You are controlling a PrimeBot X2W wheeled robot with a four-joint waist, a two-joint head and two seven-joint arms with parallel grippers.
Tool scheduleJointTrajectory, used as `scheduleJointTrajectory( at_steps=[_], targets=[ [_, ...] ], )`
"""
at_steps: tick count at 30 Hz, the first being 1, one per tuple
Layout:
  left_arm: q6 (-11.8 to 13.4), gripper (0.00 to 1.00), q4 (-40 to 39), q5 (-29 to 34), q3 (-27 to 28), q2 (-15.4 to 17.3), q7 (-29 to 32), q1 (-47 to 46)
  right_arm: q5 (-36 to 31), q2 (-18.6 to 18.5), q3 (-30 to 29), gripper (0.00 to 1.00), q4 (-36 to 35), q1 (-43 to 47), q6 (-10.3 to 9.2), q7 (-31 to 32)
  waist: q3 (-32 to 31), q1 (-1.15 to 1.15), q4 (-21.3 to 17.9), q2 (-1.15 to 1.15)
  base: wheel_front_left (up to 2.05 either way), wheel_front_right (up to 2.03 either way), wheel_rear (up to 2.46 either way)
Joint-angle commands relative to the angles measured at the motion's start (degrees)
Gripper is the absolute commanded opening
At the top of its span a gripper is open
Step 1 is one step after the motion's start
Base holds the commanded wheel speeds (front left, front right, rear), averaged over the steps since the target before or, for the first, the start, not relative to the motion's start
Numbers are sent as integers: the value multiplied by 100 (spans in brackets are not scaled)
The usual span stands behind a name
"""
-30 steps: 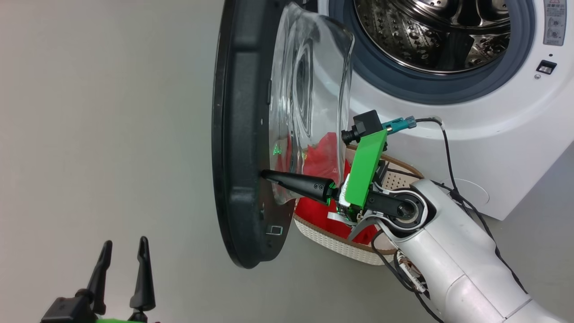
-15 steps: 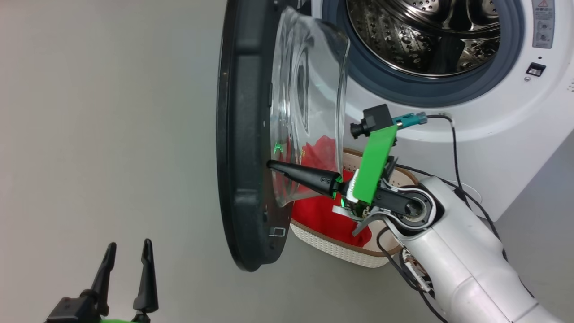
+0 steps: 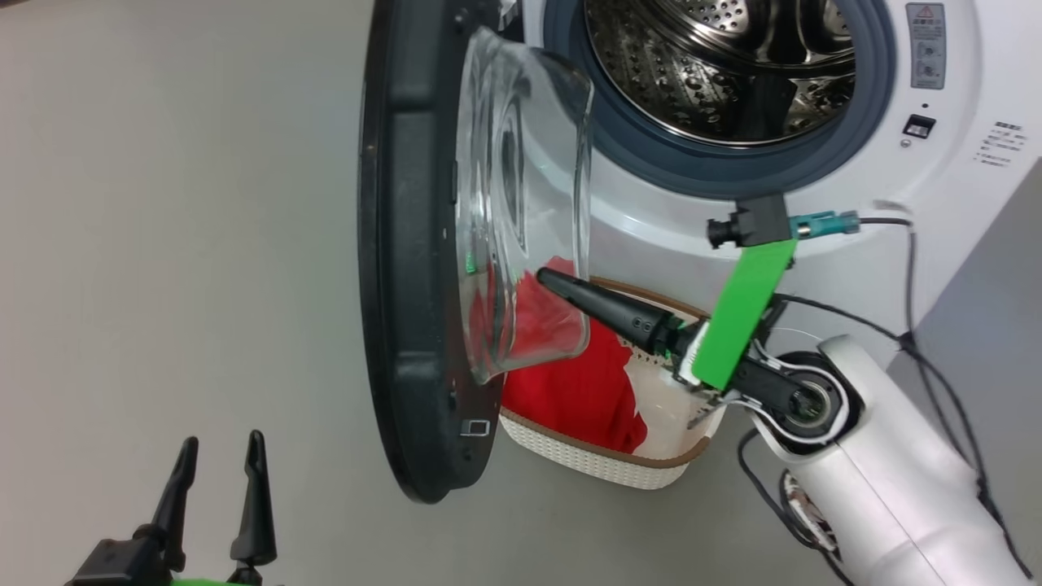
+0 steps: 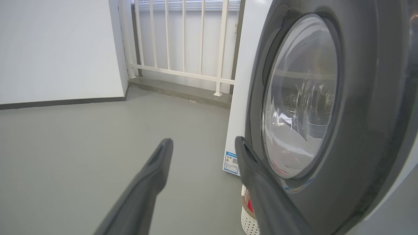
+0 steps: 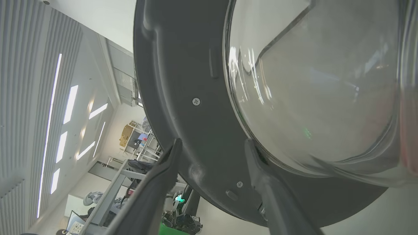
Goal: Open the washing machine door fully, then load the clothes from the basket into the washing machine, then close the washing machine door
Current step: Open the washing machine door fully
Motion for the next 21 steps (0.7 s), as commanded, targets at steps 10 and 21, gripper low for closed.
scheduleJointTrajectory(
  at_steps=[10, 21],
  targets=[
    [-69, 100, -182, 97, 244, 115, -46, -84, -962, -680, 195, 100, -983, 699, 10, -1557, -108, 0, -170, 0, 0, 0, 0],
    [-83, 100, -217, 110, 324, 131, -46, 20, -2019, -1343, 719, 100, -1139, 1328, 10, -3728, -205, 0, -300, 0, 0, 0, 0]
  ],
)
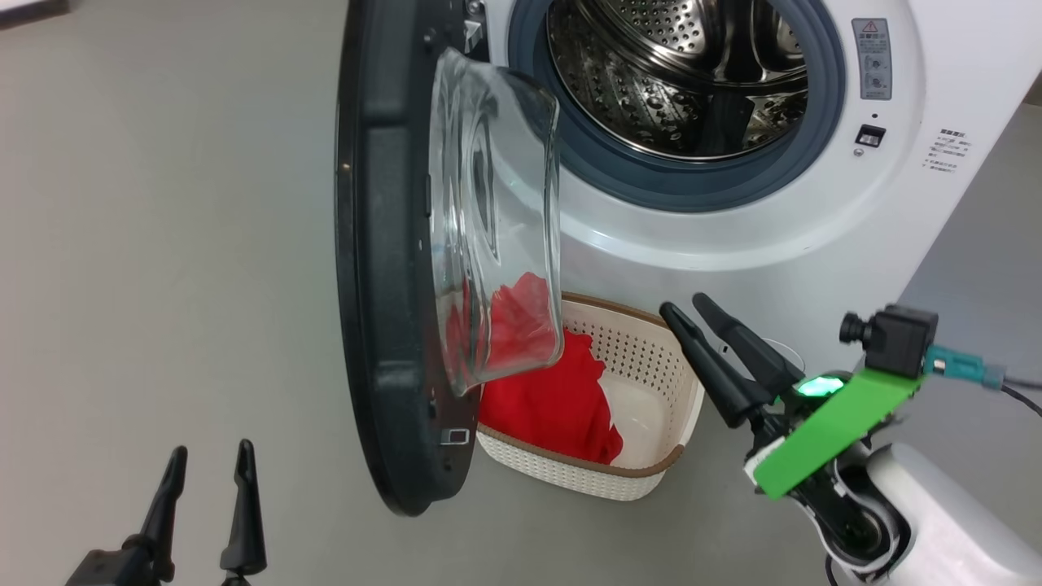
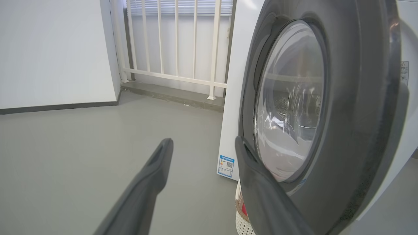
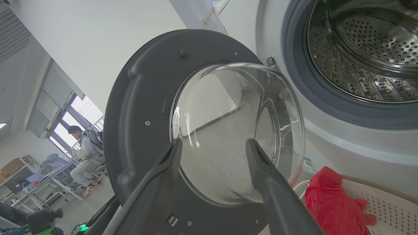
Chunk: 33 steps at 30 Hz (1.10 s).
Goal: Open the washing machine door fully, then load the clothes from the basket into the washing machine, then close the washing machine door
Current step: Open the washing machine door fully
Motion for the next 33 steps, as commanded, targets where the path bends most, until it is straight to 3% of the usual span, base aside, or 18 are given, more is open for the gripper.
scheduleJointTrajectory(
  at_steps=[1, 8, 17, 25, 33],
  targets=[
    [-41, 100, -173, 59, 203, 109, -46, -88, -146, -71, 116, 100, -91, 67, 9, -219, -5, 0, -19, 0, 0, 0, 0],
    [-48, 100, -186, 56, 248, 109, -46, -61, -1104, -123, -13, 100, 212, 252, 9, -804, -12, 0, -86, 0, 0, 0, 0],
    [-60, 100, -224, 58, 264, 109, -46, -106, -2711, 430, -1154, 100, -18, 990, 9, -819, 71, 0, -115, 0, 0, 0, 0],
    [-63, 100, -226, 68, 281, 103, -46, -147, -3401, 616, -1436, 100, 101, 1275, 9, -819, 128, 0, -139, 0, 0, 0, 0],
    [-56, 100, -210, 59, 306, 93, -46, -171, -3632, 657, -1479, 100, 165, 1281, 9, -820, 161, 0, -176, 0, 0, 0, 0]
  ],
)
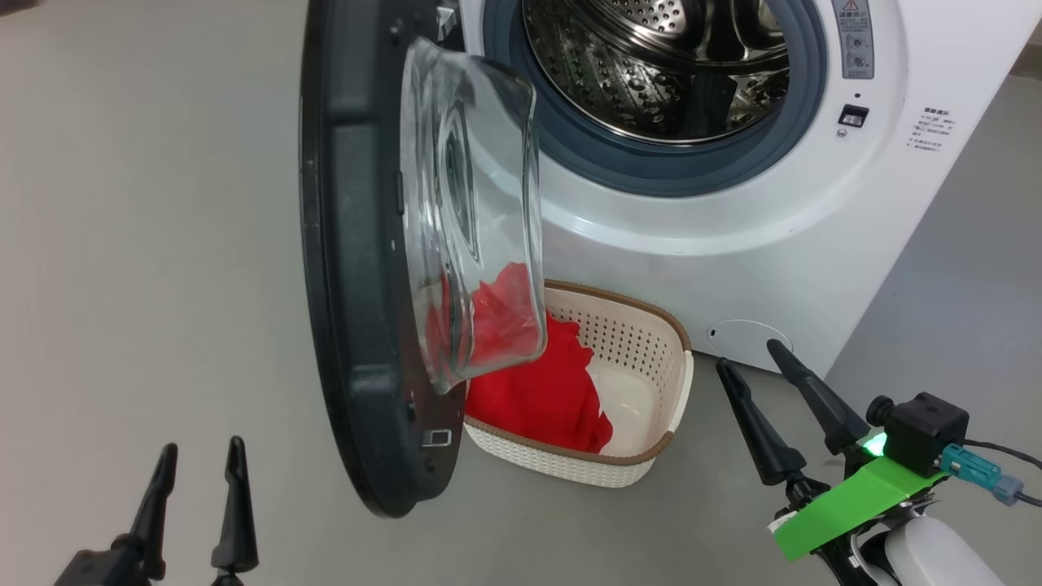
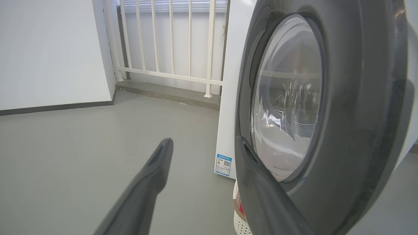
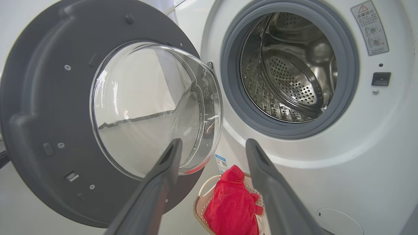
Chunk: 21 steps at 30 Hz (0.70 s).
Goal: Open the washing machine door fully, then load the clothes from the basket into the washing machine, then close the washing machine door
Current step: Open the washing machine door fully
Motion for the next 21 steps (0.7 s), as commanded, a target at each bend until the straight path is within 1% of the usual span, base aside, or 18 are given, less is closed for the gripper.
scheduleJointTrajectory(
  at_steps=[1, 21],
  targets=[
    [-5, 100, -140, 53, 204, 93, -46, -176, -60, -4, 82, 100, -128, 34, 9, -68, 7, 0, -10, 0, 0, 0, 0],
    [13, 100, -95, 44, 210, 77, -46, -232, -30, 35, 154, 100, -64, 8, 9, -69, 15, 0, -12, 0, 0, 0, 0]
  ],
)
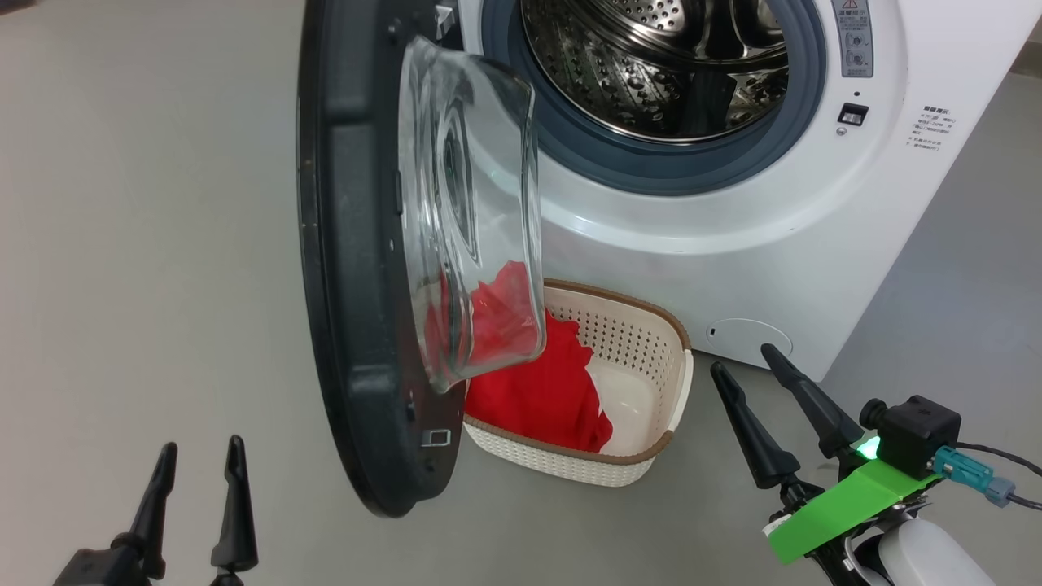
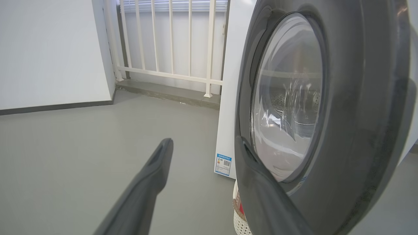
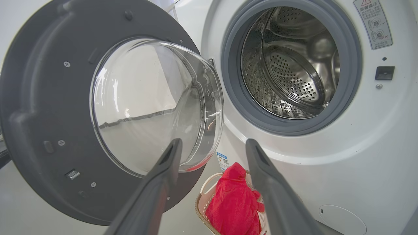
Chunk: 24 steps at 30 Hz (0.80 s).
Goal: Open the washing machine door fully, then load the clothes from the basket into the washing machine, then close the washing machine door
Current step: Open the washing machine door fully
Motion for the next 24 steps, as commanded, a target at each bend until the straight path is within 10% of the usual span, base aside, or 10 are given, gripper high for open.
scheduleJointTrajectory(
  at_steps=[1, 17, 19, 21, 23, 24],
  targets=[
    [12, 100, -118, 49, 197, 80, -46, -210, -32, -13, 121, 100, -118, 10, 9, -68, -9, 0, -4, 0, 0, 0, 0],
    [-17, 98, -105, 74, 180, 83, -46, -216, 13, 35, 144, 100, -85, 56, 9, -68, -101, 0, -6, 0, 0, 0, 0],
    [-21, 55, -104, 78, 174, 86, -46, -212, 11, 40, 150, 100, -80, 64, 9, -68, -112, 0, -6, 0, 0, 0, 0],
    [-24, 38, -116, 70, 175, 88, -46, -215, 10, 44, 157, 100, -78, 67, 9, -68, -118, 0, -8, 0, 0, 0, 0],
    [-28, 0, -148, 55, 182, 91, -46, -230, 11, 45, 165, 100, -75, 68, 9, -68, -128, 0, -10, 0, 0, 0, 0],
    [-29, 0, -169, 53, 183, 96, -46, -238, 13, 45, 169, 100, -74, 70, 9, -68, -131, 0, -12, 0, 0, 0, 0]
  ],
)
